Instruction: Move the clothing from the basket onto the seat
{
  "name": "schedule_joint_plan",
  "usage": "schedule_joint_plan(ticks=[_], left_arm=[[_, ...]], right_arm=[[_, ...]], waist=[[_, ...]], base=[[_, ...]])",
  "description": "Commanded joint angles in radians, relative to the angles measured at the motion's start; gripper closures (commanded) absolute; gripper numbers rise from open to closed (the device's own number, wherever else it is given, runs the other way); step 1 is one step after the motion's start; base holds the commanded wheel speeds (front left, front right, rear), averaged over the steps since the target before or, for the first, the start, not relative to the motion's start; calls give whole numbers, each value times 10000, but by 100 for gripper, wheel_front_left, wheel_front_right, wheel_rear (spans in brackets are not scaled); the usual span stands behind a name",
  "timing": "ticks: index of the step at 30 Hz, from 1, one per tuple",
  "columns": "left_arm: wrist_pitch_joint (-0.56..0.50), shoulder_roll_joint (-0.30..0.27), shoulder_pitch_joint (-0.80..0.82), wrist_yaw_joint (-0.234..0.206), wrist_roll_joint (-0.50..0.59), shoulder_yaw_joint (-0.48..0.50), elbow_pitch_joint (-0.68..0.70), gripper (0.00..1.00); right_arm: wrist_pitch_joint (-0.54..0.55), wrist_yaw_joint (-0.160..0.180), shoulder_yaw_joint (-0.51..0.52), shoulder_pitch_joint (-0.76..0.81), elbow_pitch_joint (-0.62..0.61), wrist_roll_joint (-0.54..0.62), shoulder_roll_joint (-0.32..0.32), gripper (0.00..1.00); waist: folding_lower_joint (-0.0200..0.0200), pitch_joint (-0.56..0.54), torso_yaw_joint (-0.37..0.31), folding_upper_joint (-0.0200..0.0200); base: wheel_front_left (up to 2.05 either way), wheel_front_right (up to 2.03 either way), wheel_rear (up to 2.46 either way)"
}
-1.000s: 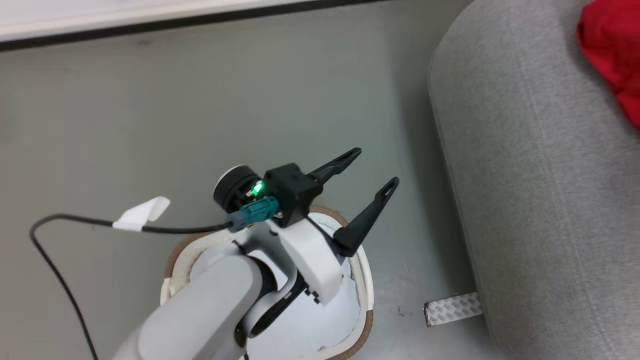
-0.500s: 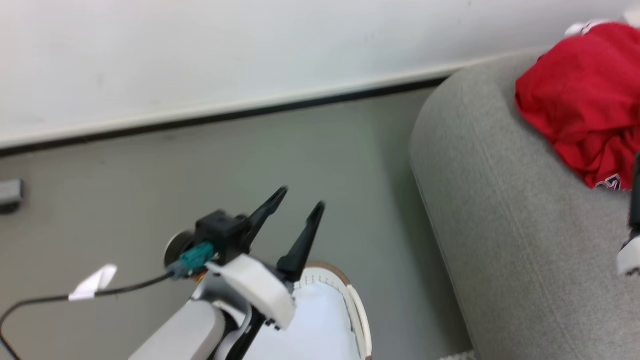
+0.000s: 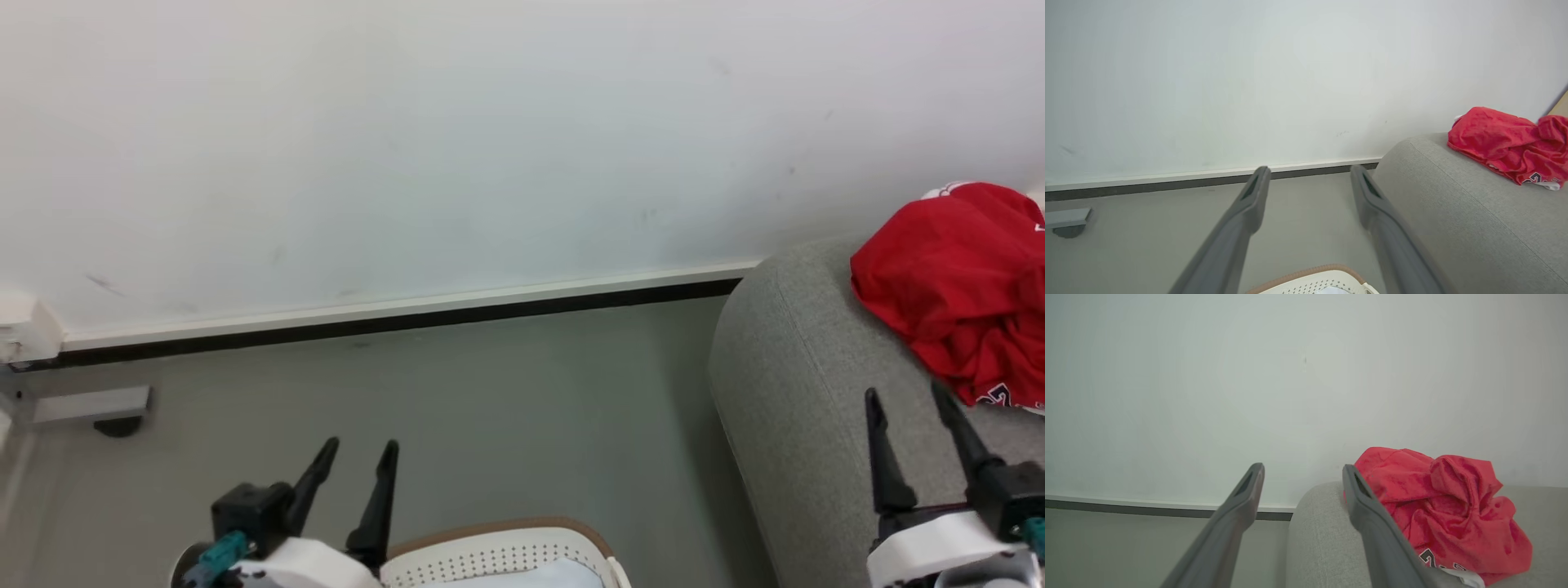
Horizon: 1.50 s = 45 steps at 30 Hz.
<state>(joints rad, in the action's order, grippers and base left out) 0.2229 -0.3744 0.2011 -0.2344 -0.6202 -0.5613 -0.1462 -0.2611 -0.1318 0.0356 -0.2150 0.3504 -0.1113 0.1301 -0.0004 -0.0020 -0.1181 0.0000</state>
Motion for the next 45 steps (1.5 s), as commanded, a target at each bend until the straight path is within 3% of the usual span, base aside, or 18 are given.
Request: schedule_joint_plan(ticks=[1, 10, 16, 21, 33, 45], left_arm=[[203, -117, -347, -125, 27, 172, -124, 0], [417, 311, -1492, -291, 758, 1481, -336, 0], [414, 1026, -2383, 382, 1589, 2660, -314, 0], [416, 1519, -2701, 1305, 2054, 3417, -497, 0], [417, 2375, -2842, 2939, 3036, 4613, -859, 0], [418, 2853, -2760, 3533, 3769, 5155, -966, 0]], right_arm=[[-30, 23, -171, 383, -107, -19, -148, 0], [-31, 22, -394, 1645, -424, 386, -664, 0], [-31, 23, -277, 2110, -326, 608, -797, 0], [-31, 23, -425, 2269, -187, 531, -807, 0], [-31, 22, -391, 2279, 9, 312, -807, 0], [-32, 22, -348, 2291, -47, 227, -807, 0]], waist=[[4, -264, 247, 0], [4, -566, 511, 0], [4, -697, 548, 0], [4, -793, 588, 0], [4, -912, 632, 0], [4, -882, 644, 0]], base=[[0, 0, 0], [0, 0, 0], [0, 0, 0], [0, 0, 0], [0, 0, 0], [0, 0, 0]])
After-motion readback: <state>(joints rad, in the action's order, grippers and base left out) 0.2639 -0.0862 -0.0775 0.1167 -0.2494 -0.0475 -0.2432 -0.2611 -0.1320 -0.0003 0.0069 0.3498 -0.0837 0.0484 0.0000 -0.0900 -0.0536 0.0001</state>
